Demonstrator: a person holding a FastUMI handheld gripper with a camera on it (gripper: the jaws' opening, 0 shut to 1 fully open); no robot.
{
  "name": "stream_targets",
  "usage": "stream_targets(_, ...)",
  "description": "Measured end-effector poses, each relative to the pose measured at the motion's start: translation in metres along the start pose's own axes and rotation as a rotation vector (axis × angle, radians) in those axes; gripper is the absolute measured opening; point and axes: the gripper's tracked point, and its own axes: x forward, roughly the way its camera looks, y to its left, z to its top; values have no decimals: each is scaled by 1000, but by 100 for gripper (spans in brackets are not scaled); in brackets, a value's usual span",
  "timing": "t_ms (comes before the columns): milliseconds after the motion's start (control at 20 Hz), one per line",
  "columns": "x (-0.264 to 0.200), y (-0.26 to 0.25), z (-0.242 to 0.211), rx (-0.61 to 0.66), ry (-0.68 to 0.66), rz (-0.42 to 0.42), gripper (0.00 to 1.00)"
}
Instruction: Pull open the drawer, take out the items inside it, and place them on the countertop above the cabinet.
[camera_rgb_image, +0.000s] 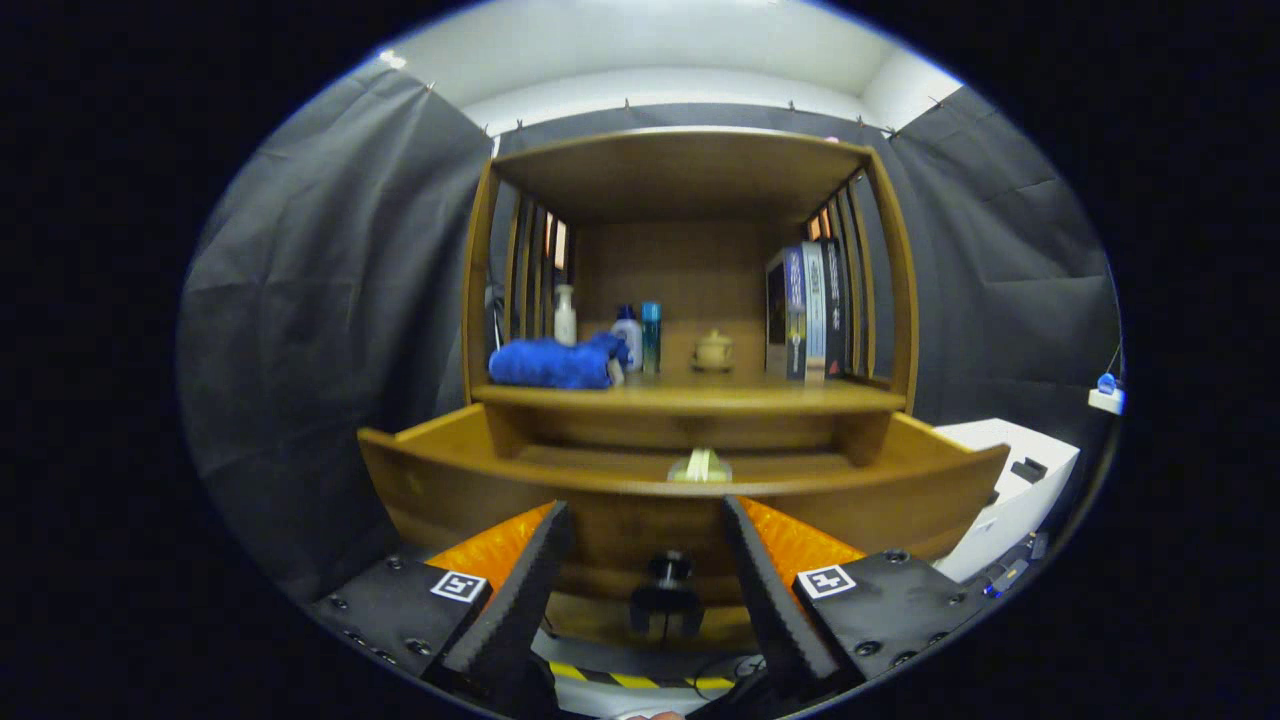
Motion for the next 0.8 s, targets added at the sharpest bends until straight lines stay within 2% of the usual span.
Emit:
stream_targets(200,42,-5,65,32,21,21,97)
stream_targets(350,91,-24,81,-5,107,-11,97)
stream_targets(550,135,-26,58,13,269,4,97)
stream_targets(800,160,-16,5,87,497,36,97)
